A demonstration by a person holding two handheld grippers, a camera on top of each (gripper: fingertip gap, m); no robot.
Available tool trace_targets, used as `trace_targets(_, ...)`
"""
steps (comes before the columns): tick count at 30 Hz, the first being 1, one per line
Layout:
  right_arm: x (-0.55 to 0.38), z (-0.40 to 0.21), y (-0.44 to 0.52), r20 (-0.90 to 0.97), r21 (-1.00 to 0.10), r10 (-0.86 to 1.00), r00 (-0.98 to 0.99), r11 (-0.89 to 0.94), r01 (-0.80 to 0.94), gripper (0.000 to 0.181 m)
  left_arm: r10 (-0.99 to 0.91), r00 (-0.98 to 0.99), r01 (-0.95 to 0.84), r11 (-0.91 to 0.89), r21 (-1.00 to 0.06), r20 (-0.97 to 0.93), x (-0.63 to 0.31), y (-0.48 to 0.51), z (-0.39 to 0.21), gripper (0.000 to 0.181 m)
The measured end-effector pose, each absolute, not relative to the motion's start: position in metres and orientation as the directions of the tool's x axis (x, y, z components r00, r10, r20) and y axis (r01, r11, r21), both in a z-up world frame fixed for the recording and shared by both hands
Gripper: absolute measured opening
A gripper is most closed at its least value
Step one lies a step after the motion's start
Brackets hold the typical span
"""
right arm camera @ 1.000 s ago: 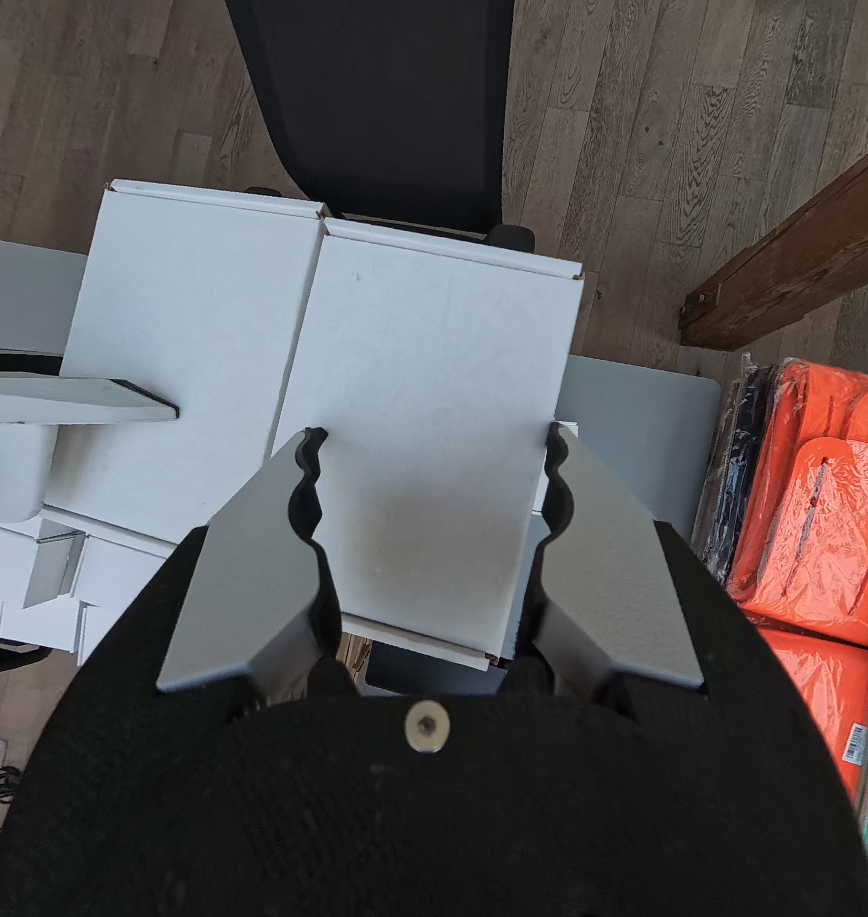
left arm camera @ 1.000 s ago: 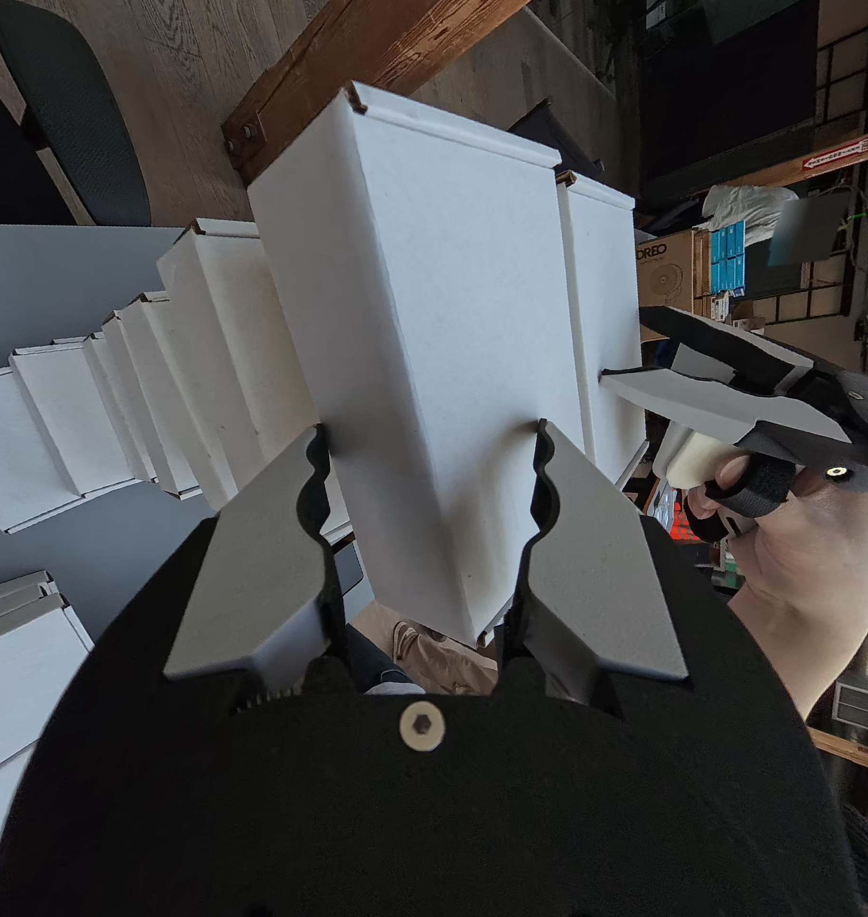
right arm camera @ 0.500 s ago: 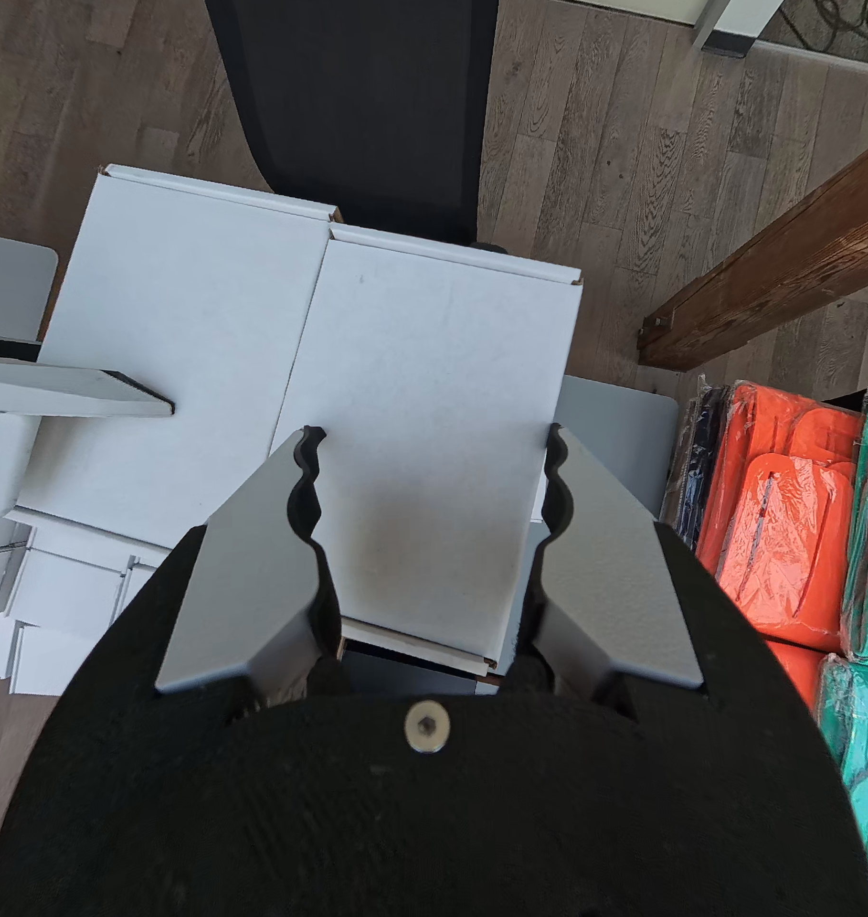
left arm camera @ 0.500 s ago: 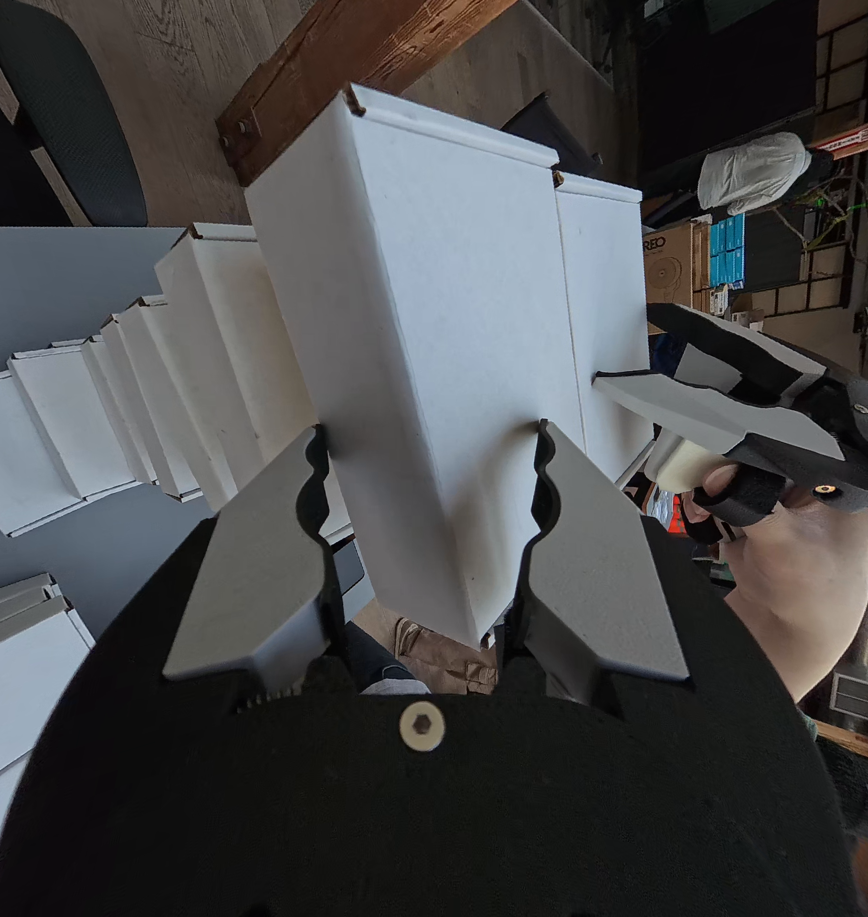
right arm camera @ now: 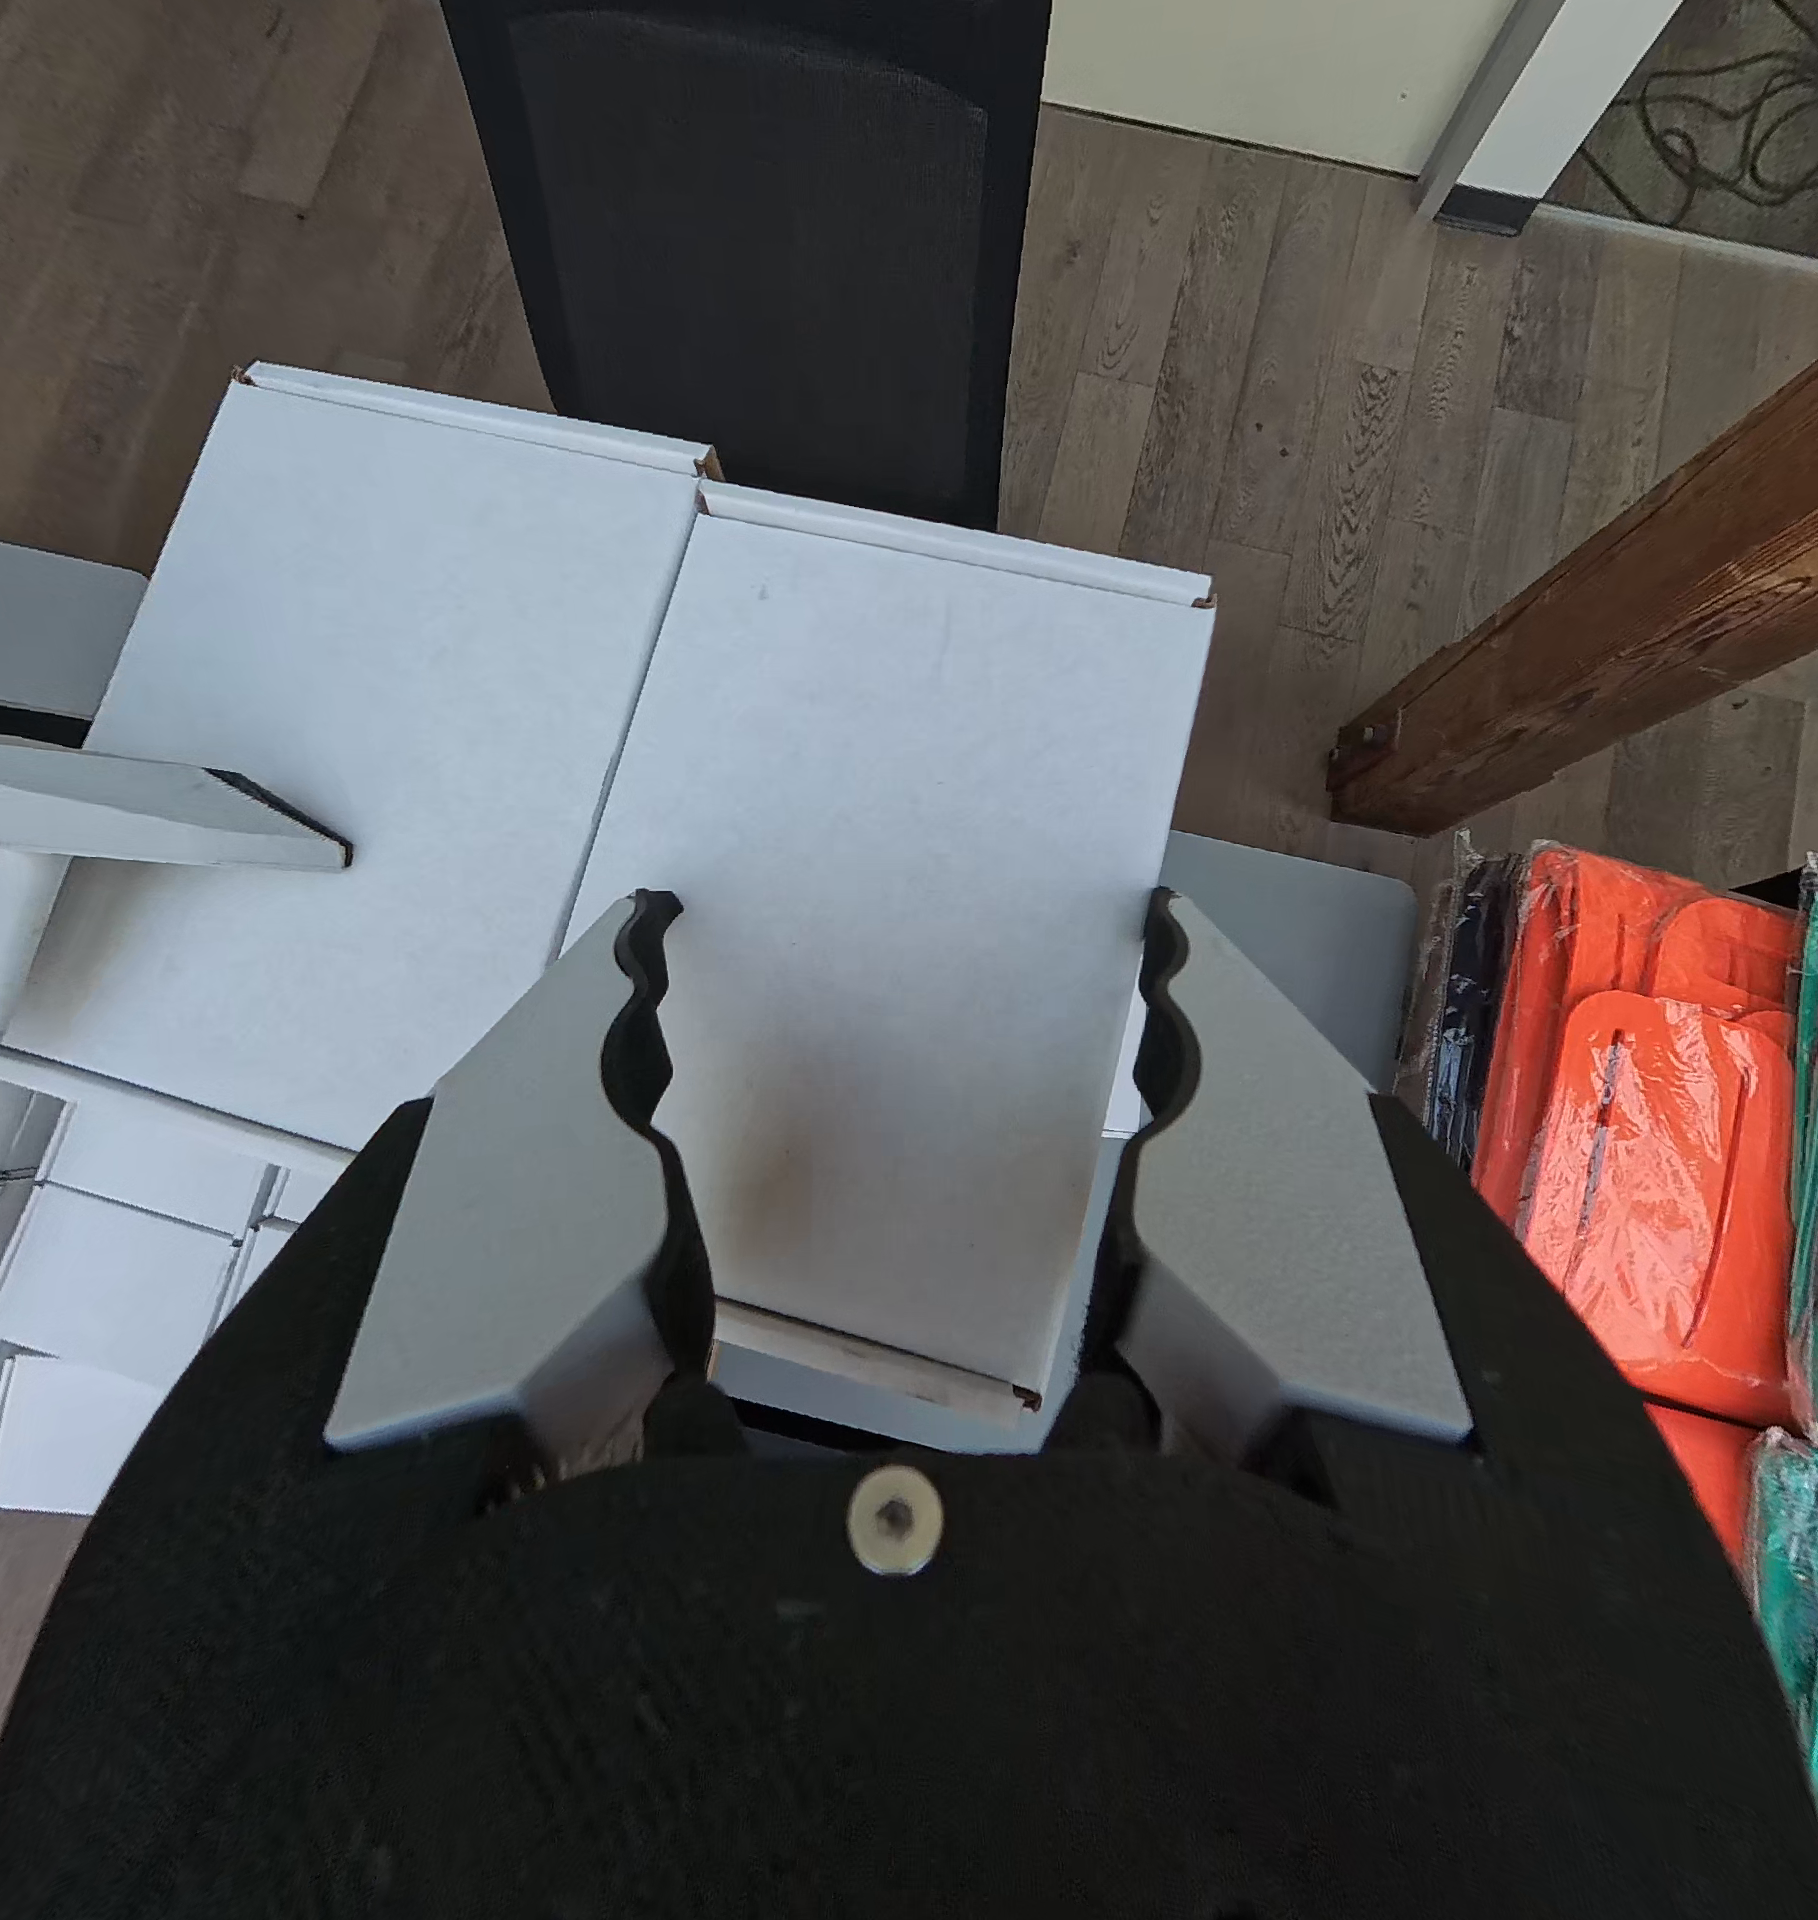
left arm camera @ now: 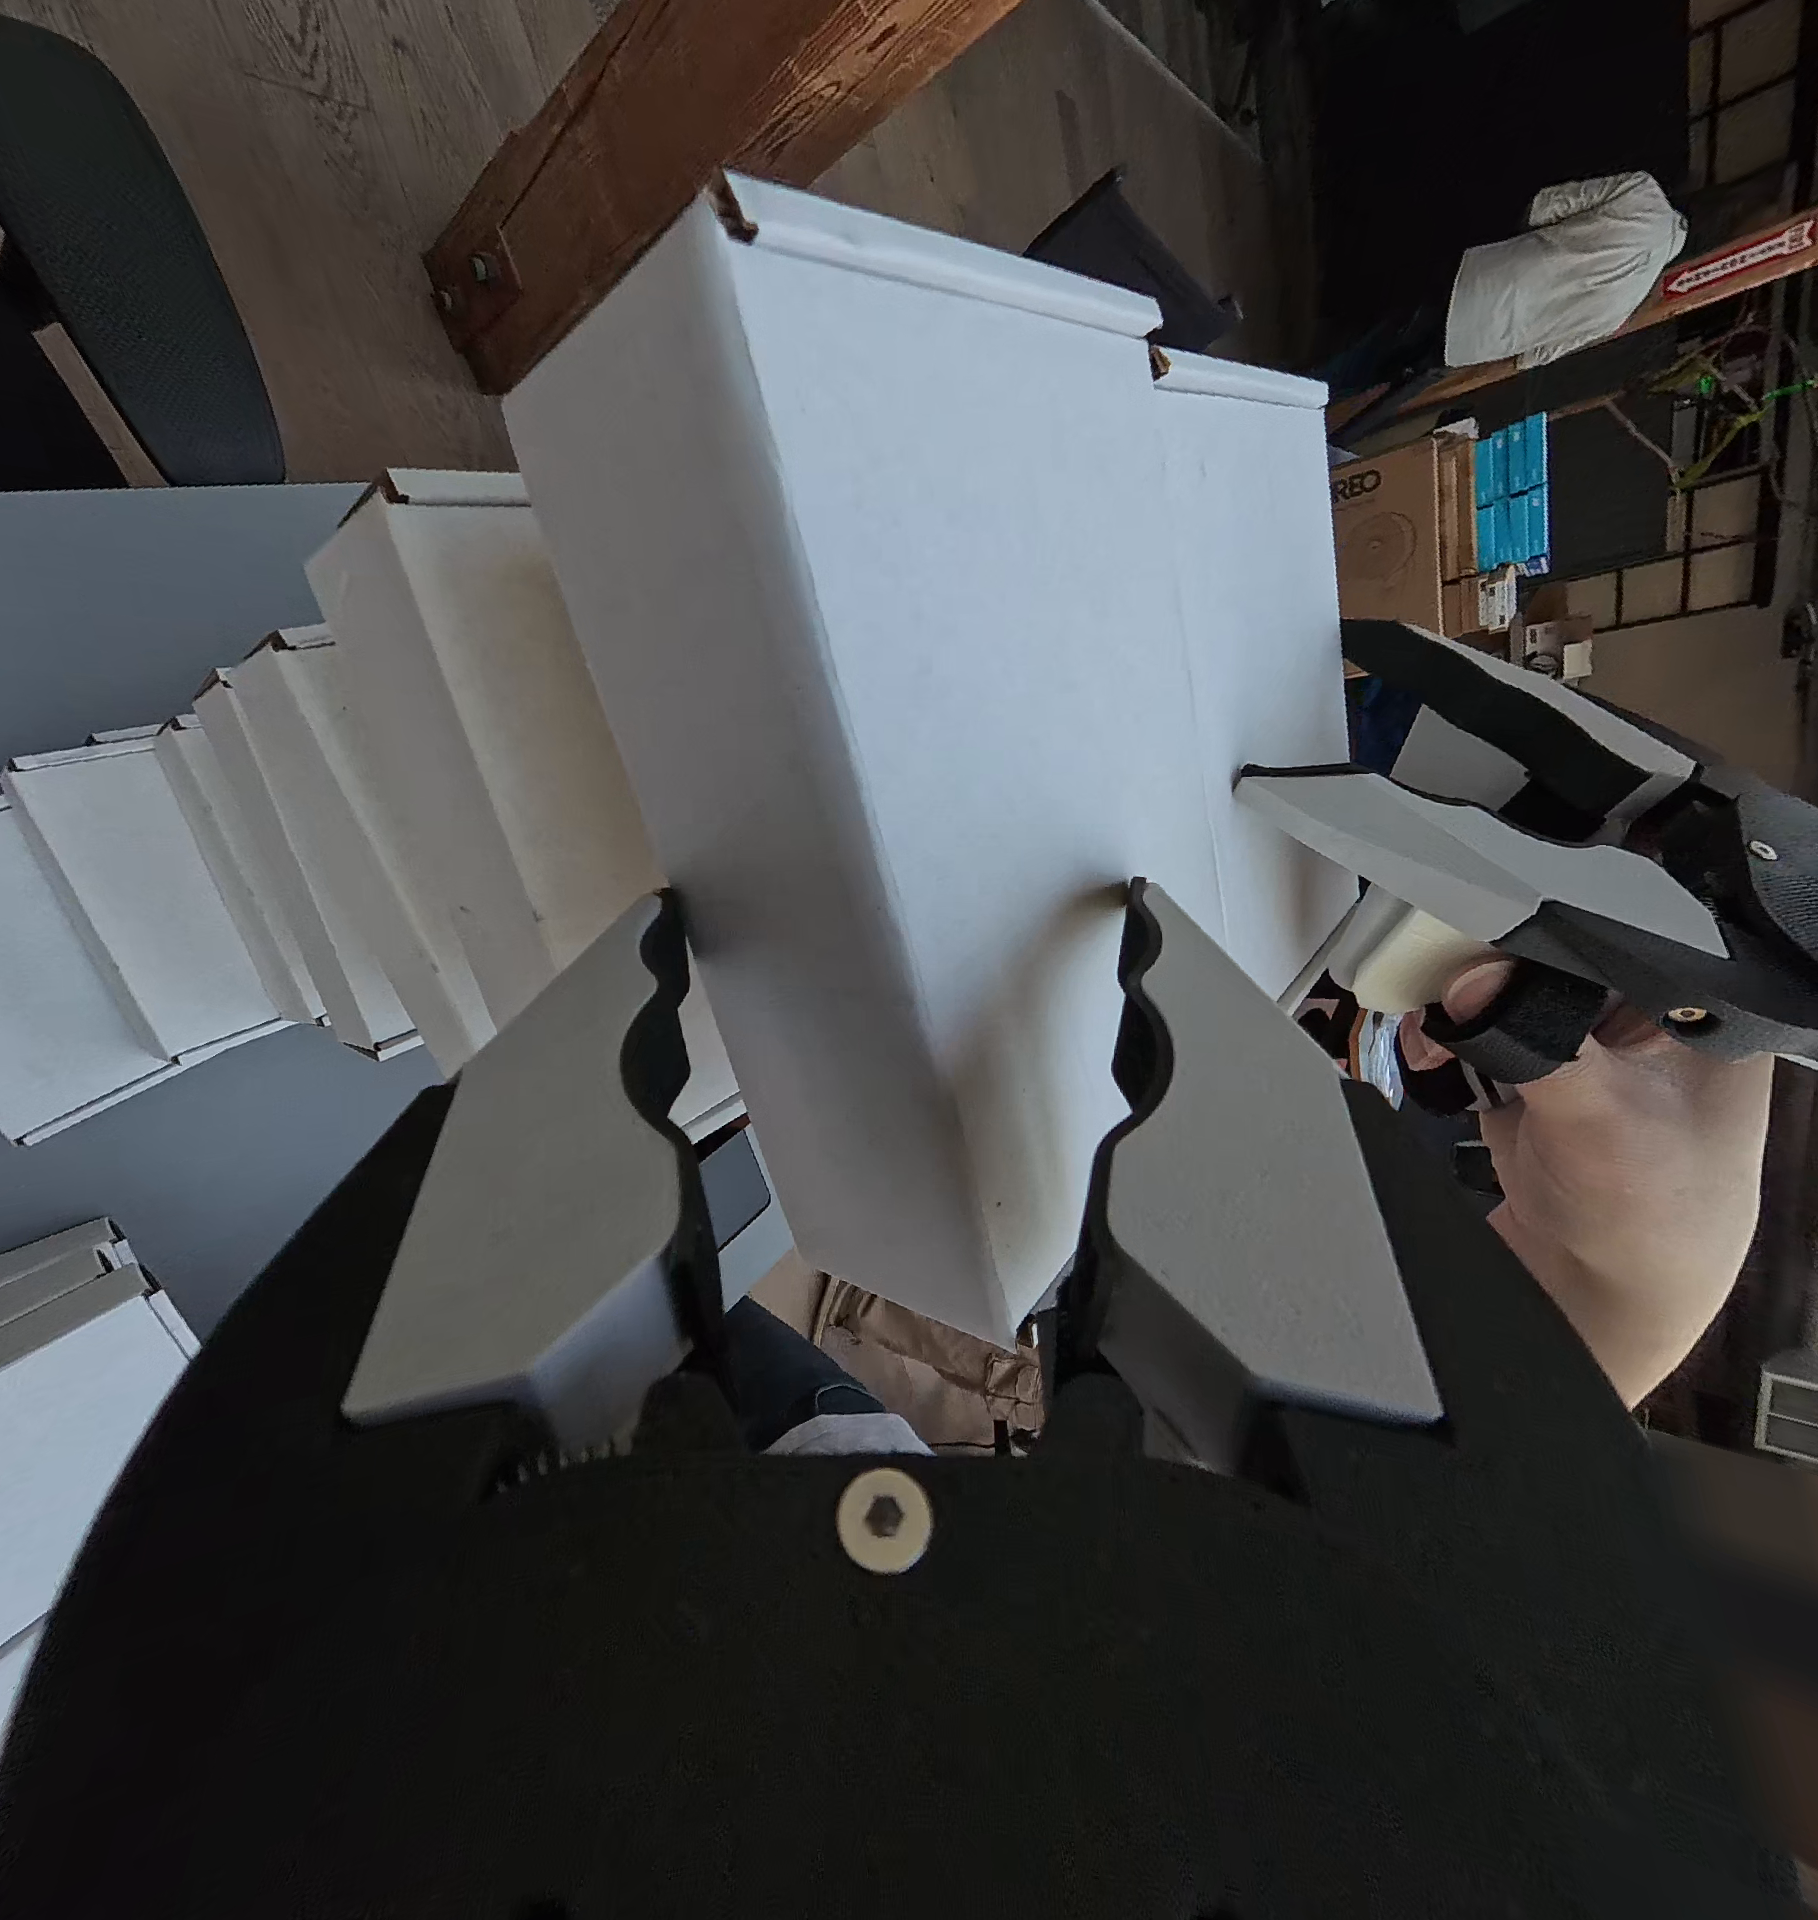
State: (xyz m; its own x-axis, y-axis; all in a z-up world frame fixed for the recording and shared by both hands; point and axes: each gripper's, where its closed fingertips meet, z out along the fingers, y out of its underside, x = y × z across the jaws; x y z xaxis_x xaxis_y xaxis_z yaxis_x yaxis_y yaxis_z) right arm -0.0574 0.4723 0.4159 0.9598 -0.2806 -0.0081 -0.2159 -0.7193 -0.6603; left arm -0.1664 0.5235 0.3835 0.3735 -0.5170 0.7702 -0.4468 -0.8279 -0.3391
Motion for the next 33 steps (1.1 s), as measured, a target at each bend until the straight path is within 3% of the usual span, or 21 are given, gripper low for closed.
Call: trace_targets(33, -0.056, 0.416, 0.47, -0.011, -0.668, -0.287, 0.958, -0.71, -0.22, 0.091, -0.562, 0.314, -0.396, -0.81, -0.432, 0.765, -0.18, 0.532, 0.41, 0.081)
